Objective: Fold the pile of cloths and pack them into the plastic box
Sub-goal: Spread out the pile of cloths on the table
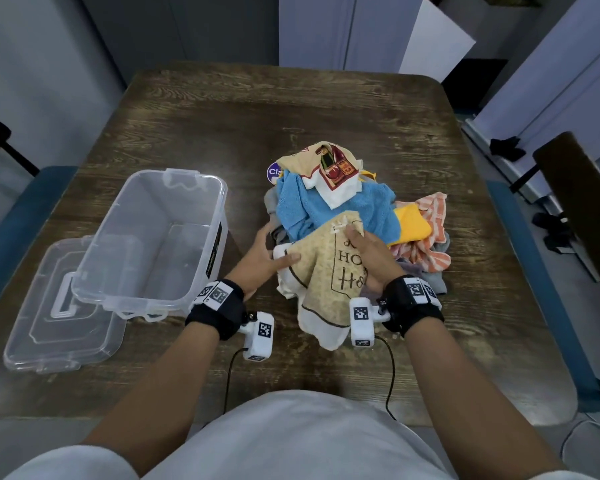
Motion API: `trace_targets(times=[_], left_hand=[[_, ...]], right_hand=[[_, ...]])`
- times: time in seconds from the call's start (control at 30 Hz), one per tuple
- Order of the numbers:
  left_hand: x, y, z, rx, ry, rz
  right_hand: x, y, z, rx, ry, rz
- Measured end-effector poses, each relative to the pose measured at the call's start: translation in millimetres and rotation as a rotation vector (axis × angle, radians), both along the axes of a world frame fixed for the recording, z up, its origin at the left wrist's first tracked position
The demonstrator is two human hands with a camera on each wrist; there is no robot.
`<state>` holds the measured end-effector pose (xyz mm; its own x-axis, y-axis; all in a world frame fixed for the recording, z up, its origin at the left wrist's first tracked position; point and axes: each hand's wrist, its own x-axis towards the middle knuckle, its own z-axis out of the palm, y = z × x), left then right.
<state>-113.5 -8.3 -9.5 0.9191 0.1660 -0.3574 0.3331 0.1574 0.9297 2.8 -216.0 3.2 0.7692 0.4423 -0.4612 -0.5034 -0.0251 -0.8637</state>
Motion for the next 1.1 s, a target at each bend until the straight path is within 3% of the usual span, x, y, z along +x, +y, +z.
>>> trace_targets(times=[0.1, 0.2, 0.33, 0.47, 0.6, 0.67, 0.77, 0.9, 1.1], left_hand=[[5, 5, 2, 0.129, -0.063, 0.070], [9, 12, 4, 0.287, -0.096, 0.127], [7, 23, -4, 0.447, -0.051, 0.174], [4, 17, 2, 0.381, -0.039, 0.210], [2, 21, 3, 0.215, 0.027, -0.002], [-1, 25, 3, 0.330, 0.112, -0.189], [-1, 25, 2, 0.639, 0.165, -0.326], [6, 24, 2, 0.819, 0.154, -0.284], [15, 24, 7, 0.955, 0.113, -0.129]], right_hand=[[-9, -3, -3, 0.127, 0.139, 0.167], [-17, -2, -14, 0.007, 0.020, 0.299], [-8, -3, -20, -0.146, -0.121, 0.128], [0, -3, -16, -0.231, -0.321, 0.088], [3, -8, -15, -0.131, -0.241, 0.155], [4, -12, -11, -0.092, -0.197, 0.263], [6, -15, -8, -0.287, -0.386, 0.388], [8, -15, -16, -0.523, -0.613, 0.353], [10, -12, -12, -0.591, -0.794, 0.257]])
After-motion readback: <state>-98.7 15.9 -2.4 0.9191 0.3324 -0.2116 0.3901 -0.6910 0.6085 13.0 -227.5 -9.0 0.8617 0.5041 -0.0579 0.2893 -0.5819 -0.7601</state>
